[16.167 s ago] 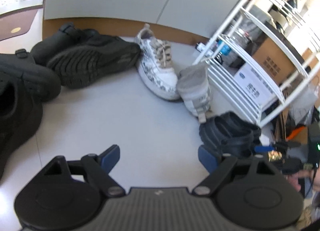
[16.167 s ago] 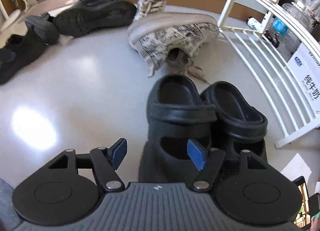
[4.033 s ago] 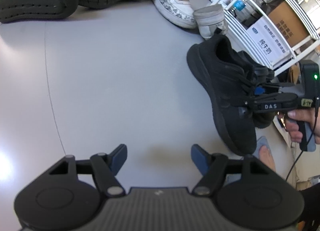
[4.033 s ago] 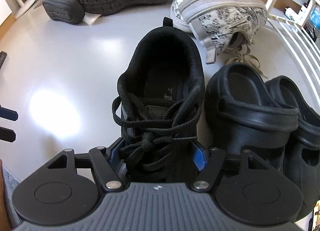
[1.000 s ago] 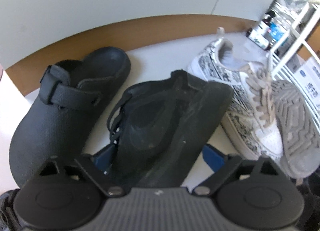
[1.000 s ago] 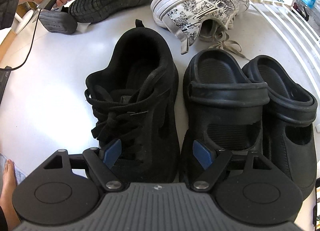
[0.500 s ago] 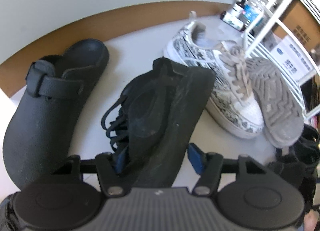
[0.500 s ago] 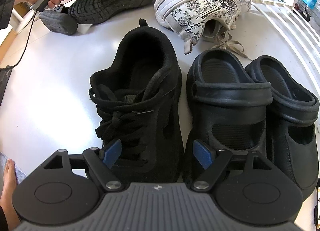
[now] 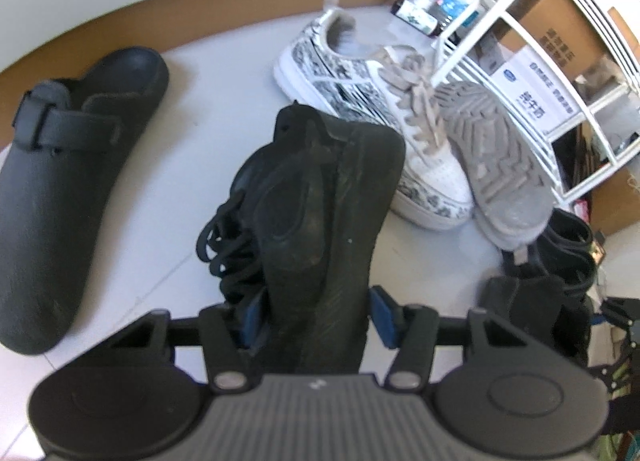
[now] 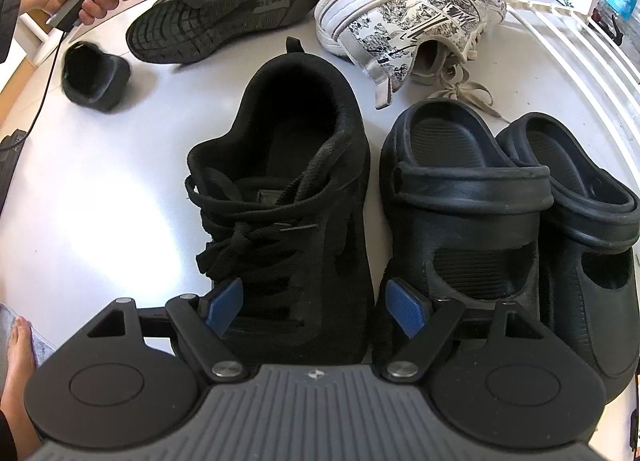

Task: Organize scattered shoes
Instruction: 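Lift the black sneaker with the left tool and carry it toward the right tool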

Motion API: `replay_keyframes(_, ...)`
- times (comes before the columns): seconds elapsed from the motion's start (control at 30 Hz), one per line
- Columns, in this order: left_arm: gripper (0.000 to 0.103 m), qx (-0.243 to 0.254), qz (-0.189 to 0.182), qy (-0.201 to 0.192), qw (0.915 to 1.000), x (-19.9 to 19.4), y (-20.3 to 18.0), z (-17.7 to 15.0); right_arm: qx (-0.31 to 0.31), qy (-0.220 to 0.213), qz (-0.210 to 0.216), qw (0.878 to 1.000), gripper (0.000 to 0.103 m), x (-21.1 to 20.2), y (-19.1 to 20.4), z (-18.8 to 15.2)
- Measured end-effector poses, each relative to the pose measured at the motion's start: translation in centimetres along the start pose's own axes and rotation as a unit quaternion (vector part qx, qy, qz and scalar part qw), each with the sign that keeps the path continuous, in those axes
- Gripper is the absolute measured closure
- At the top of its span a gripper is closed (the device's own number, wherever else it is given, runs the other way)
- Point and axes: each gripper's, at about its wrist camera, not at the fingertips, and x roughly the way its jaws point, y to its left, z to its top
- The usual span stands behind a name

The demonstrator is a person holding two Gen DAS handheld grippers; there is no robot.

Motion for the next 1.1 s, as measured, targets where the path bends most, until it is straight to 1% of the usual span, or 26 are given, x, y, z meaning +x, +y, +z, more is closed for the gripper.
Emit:
replay_keyframes(0.17, 0.048, 0.011, -0.028, 0.028, 0.9991, -0.1, -0.7, -1.5, 0.000, -0.002, 0.000, 1.000, 0.020, -0.1, 0.2, 0.0)
replay_keyframes(0.27, 0.048, 0.021, -0.045, 0.045, 0.9978, -0.2, -1.4, -3.0, 0.000, -0.002, 0.000, 1.000, 0.020, -0.1, 0.2, 0.0)
replay_keyframes(0.37, 0.048, 0.032, -0.058, 0.060, 0.9960, -0.7, -2.4, -5.5, -0.001, -0.004, 0.000, 1.000, 0.020, -0.2, 0.3, 0.0)
replay_keyframes(0.4, 0.048, 0.033, -0.060, 0.061, 0.9958, -0.9, -2.5, -5.9, -0.001, -0.004, 0.000, 1.000, 0.020, -0.2, 0.4, 0.0)
replay_keyframes(0.57, 0.048, 0.029, -0.081, 0.069, 0.9939, -1.7, -4.0, -10.8, -0.001, -0.008, -0.001, 1.000, 0.020, -0.3, 0.4, 0.0)
replay_keyframes(0.63, 0.048, 0.033, -0.082, 0.072, 0.9935, -1.9, -4.7, -12.2, -0.003, -0.011, -0.002, 1.000, 0.020, -0.4, 0.6, -0.1)
replay_keyframes(0.83, 0.048, 0.053, -0.084, 0.098, 0.9902, -2.4, -7.2, -15.5, -0.003, -0.013, -0.001, 1.000, 0.020, -0.9, 0.9, -0.1)
replay_keyframes(0.9, 0.048, 0.060, -0.086, 0.104, 0.9891, -2.5, -8.0, -16.4, 0.000, -0.021, -0.005, 1.000, 0.021, -1.3, 1.1, 0.0)
replay_keyframes(0.97, 0.048, 0.065, -0.086, 0.105, 0.9886, -2.6, -8.6, -17.1, 0.008, -0.042, -0.017, 0.999, 0.021, -2.1, 1.2, 0.1)
replay_keyframes(1.1, 0.048, 0.064, -0.091, 0.093, 0.9895, -2.5, -10.3, -18.6, 0.020, -0.072, -0.025, 0.997, 0.021, -3.3, 1.2, 0.7)
